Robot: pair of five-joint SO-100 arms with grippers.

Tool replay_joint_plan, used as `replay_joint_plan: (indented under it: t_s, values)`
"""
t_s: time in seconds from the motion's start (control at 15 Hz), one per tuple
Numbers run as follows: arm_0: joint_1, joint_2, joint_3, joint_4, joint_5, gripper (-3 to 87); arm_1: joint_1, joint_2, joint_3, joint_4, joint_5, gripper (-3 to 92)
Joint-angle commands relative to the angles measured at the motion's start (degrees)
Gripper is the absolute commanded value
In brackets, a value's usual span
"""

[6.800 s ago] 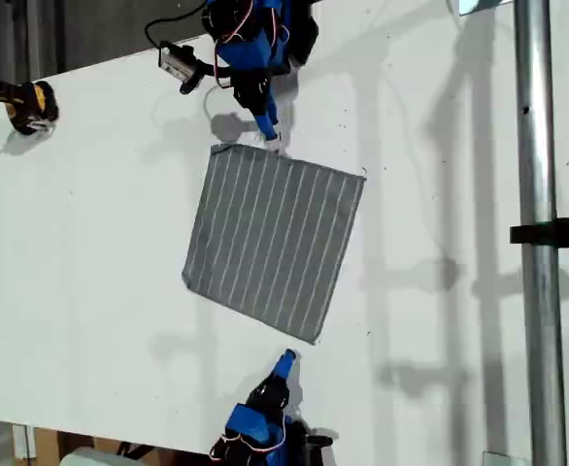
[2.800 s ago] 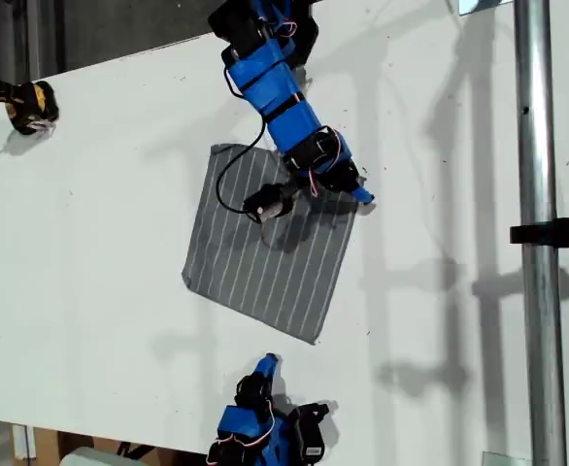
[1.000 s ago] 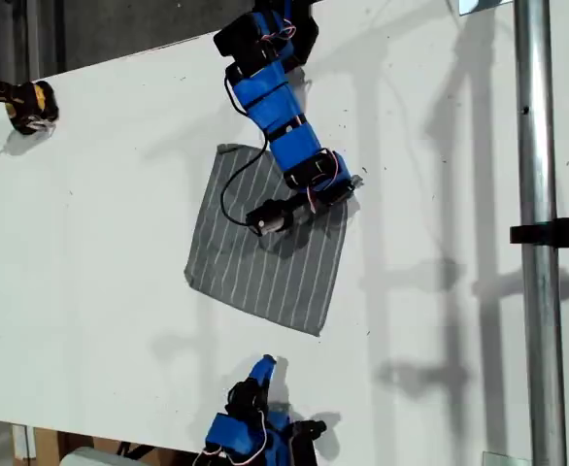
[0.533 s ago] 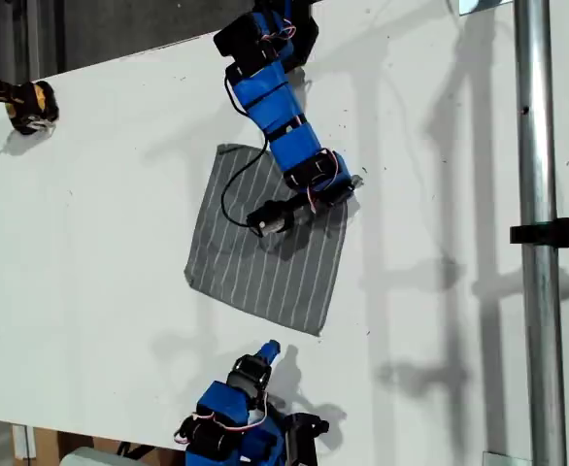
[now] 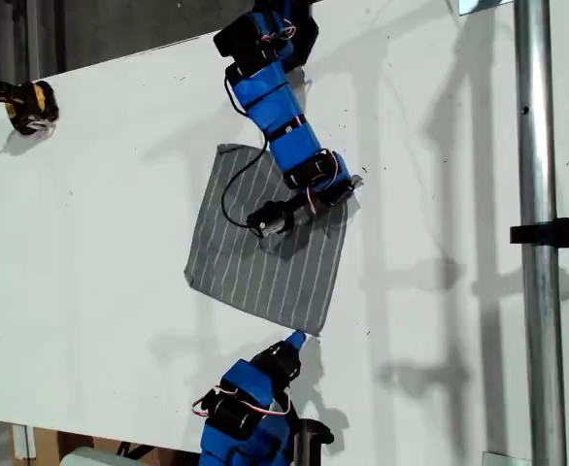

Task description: Grasp corners of a towel and fold twice.

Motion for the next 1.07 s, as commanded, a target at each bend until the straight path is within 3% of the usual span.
replay_joint_plan:
  t_s: [0.0, 0.13, 0.47, 1.0]
  values:
    - [-0.3, 0.3, -2.5, 0.4, 1.2, 15.9, 0.8, -0.1, -1.2, -0.1, -1.0, -0.1]
    - [-1.7, 0.2, -2.0, 1.1, 2.5, 26.1, 0.7, -0.1, -1.4, -0.1, -1.0, -0.1]
    - [-5.3, -0.3, -2.0, 4.7, 8.4, 29.4, 0.6, 0.0, -1.8, 0.3, -1.0, -0.1]
    - [-6.5, -8.2, 10.5, -9.5, 6.6, 27.8, 0.4, -0.1, -2.9, 1.4, -0.7, -0.1]
